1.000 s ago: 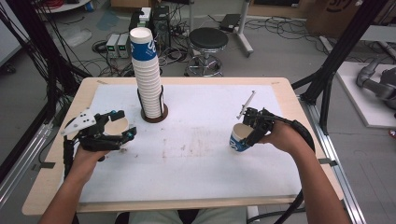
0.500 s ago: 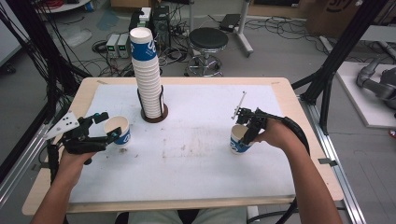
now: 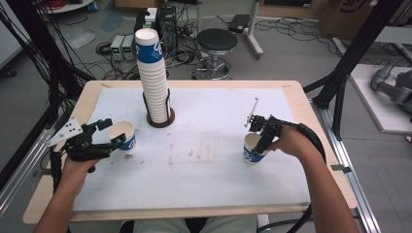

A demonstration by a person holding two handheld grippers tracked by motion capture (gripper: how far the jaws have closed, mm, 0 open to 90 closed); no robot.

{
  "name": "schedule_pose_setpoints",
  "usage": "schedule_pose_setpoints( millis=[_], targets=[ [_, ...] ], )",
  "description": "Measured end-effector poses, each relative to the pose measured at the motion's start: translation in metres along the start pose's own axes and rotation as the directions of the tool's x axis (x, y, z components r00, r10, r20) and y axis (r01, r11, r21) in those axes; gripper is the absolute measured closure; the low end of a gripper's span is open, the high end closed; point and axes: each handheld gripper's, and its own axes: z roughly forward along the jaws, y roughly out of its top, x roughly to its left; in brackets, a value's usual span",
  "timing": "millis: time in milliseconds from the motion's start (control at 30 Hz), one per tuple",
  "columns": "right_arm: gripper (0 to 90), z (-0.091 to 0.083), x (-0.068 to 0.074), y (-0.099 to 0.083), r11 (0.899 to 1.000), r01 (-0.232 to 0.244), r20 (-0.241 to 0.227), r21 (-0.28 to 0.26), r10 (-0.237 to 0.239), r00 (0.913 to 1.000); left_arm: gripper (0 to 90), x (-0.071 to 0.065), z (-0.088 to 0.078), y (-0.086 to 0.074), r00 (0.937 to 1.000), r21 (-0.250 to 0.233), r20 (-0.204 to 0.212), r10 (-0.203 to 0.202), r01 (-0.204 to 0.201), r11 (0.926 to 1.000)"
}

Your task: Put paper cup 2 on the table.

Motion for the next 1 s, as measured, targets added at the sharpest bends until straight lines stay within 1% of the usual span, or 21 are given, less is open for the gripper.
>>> schedule_pose_setpoints(
  millis=[133,167,233,267,300,367,400,433,467,500,533,567,633,667,767,800,867,900,967,1000],
  targets=[
    [29.8,0.001,0.000,-0.004,1.000,-0.008,0.001,-0.017,0.008,1.0000,17.8,0.001,-0.001,0.000,1.0000,-0.002,-0.004,-0.003,0.003,1.0000],
    [28.1,0.001,0.000,-0.004,1.000,-0.004,0.006,-0.014,0.004,1.0000,17.8,0.000,-0.001,-0.001,1.0000,-0.003,-0.003,-0.004,0.004,1.0000],
    [23.3,0.003,0.002,-0.005,1.000,-0.017,0.005,-0.024,0.018,0.9998,17.8,0.000,0.000,0.000,1.0000,-0.002,-0.001,-0.002,0.002,1.0000],
    [21.4,0.004,0.001,-0.005,0.999,-0.018,0.002,-0.032,0.018,0.9998,17.8,0.000,0.000,-0.001,1.0000,-0.004,0.000,-0.005,0.005,1.0000],
    [20.6,0.004,0.002,-0.006,0.999,-0.024,-0.011,-0.041,0.024,0.9997,17.8,0.000,0.000,-0.001,1.0000,-0.003,0.000,-0.005,0.005,1.0000],
    [19.0,0.003,0.001,-0.009,0.996,-0.030,-0.031,-0.086,0.028,0.9991,17.8,0.000,0.000,0.000,1.0000,-0.002,0.001,-0.005,0.005,1.0000],
    [18.2,0.001,0.001,-0.010,0.993,-0.051,-0.040,-0.103,0.047,0.9981,17.8,0.000,0.001,0.000,1.0000,-0.003,0.001,-0.005,0.005,1.0000],
    [18.1,0.000,0.000,-0.012,0.991,-0.055,-0.043,-0.124,0.050,0.9978,17.8,0.000,0.001,0.000,1.0000,-0.003,0.004,-0.005,0.005,1.0000],
    [18.1,-0.002,0.000,-0.014,0.986,-0.072,-0.048,-0.150,0.065,0.9967,17.8,-0.001,0.001,0.000,1.0000,-0.003,0.005,-0.003,0.003,1.0000],
    [17.7,-0.003,-0.001,-0.017,0.980,-0.079,-0.055,-0.181,0.070,0.9960,17.8,-0.001,0.001,0.000,1.0000,0.000,0.005,0.000,0.000,1.0000],
    [17.7,-0.004,-0.001,-0.019,0.975,-0.082,-0.071,-0.208,0.069,0.9951,17.8,-0.001,0.001,0.000,1.0000,-0.001,0.004,0.000,0.000,1.0000],
    [17.7,-0.005,0.000,-0.021,0.972,-0.079,-0.075,-0.220,0.064,0.9951,17.8,-0.001,0.002,0.000,1.0000,-0.001,0.005,-0.002,0.002,1.0000],
    [17.7,-0.004,0.001,-0.021,0.977,-0.057,-0.059,-0.206,0.046,0.9972,17.8,-0.001,0.002,-0.001,1.0000,0.000,0.006,-0.002,0.002,1.0000],
    [17.7,-0.003,0.001,-0.020,0.979,-0.058,-0.054,-0.196,0.048,0.9974,17.8,-0.001,0.003,-0.001,1.0000,-0.001,0.007,-0.004,0.004,1.0000],
    [17.3,0.001,0.004,-0.015,0.987,-0.003,-0.033,-0.161,-0.002,0.9995,17.8,-0.002,0.004,-0.002,0.9999,-0.003,0.010,-0.005,0.005,1.0000],
    [16.0,0.002,0.005,-0.013,0.988,0.011,-0.024,-0.152,-0.015,0.9996,17.8,-0.002,0.004,-0.002,0.9999,-0.004,0.010,-0.006,0.006,1.0000],
    [15.9,0.003,0.006,-0.010,0.990,0.023,-0.019,-0.140,-0.026,0.9995,17.8,-0.002,0.004,-0.001,0.9999,-0.002,0.014,-0.003,0.003,1.0000],
    [15.2,0.004,0.006,-0.010,0.989,0.033,-0.015,-0.143,-0.035,0.9993,17.8,-0.002,0.005,0.000,0.9999,-0.004,0.014,-0.004,0.004,1.0000],
    [14.7,0.004,0.007,-0.009,0.990,0.028,-0.010,-0.141,-0.030,0.9995,17.8,-0.003,0.006,0.000,0.9998,-0.003,0.018,-0.002,0.002,1.0000],
    [14.7,0.005,0.007,-0.010,0.989,0.034,-0.009,-0.145,-0.036,0.9993,17.8,-0.003,0.006,0.001,0.9998,-0.005,0.018,-0.002,0.002,1.0000]
  ],
)
